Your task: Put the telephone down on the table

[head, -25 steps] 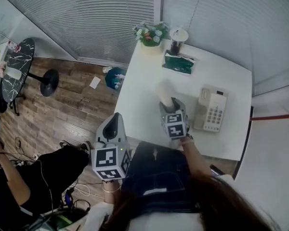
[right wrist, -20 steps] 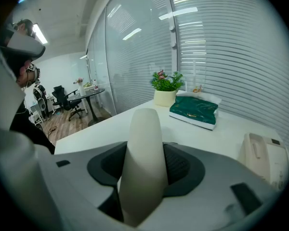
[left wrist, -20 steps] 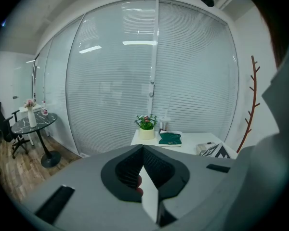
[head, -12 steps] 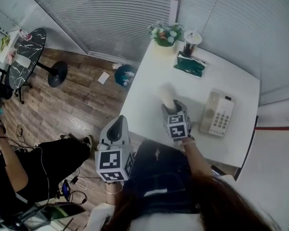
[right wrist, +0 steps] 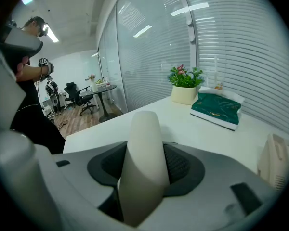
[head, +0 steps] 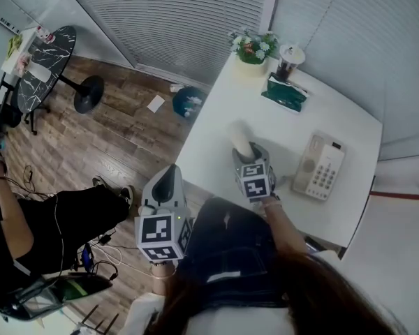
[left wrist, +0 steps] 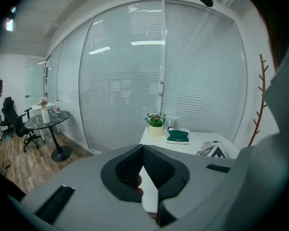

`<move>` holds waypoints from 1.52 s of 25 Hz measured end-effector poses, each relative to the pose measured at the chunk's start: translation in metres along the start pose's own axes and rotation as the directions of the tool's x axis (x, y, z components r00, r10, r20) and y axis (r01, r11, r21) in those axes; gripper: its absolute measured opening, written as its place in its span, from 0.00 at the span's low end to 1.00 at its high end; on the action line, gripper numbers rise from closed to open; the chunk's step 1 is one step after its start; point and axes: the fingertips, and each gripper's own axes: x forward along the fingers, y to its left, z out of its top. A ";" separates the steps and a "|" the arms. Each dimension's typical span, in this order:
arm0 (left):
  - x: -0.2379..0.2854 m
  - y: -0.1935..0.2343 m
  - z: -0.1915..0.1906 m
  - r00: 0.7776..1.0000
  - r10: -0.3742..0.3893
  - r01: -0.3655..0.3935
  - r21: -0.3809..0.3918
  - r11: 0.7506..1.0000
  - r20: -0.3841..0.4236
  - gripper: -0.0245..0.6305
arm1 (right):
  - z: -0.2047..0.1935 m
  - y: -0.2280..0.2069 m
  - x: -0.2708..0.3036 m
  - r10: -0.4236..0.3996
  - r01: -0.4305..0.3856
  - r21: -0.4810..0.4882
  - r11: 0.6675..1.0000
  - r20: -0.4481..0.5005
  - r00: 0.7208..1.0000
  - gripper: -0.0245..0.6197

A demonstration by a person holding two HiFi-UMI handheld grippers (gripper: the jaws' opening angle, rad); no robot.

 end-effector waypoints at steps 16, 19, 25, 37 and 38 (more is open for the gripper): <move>-0.005 0.006 -0.008 0.999 0.038 -0.038 -0.012 0.999 -0.016 0.04 | -0.008 0.007 0.013 0.028 -0.029 -0.021 0.999 -0.027 0.999 0.38; -0.003 0.007 -0.008 0.999 0.043 -0.043 -0.015 0.999 -0.021 0.04 | -0.009 0.007 0.015 0.033 -0.034 -0.025 0.999 -0.035 0.999 0.38; 0.000 0.005 -0.005 0.999 0.037 -0.037 -0.014 0.999 -0.022 0.04 | -0.010 0.011 0.017 0.041 -0.042 -0.030 0.999 -0.044 0.998 0.38; 0.008 0.000 -0.003 1.000 0.012 -0.012 0.001 1.000 -0.024 0.04 | -0.010 0.012 0.020 0.032 -0.037 -0.088 0.995 -0.054 0.998 0.38; 0.008 0.000 -0.003 1.000 0.008 -0.008 0.001 1.000 -0.025 0.04 | -0.010 0.012 0.020 0.030 -0.035 -0.092 0.995 -0.054 0.998 0.38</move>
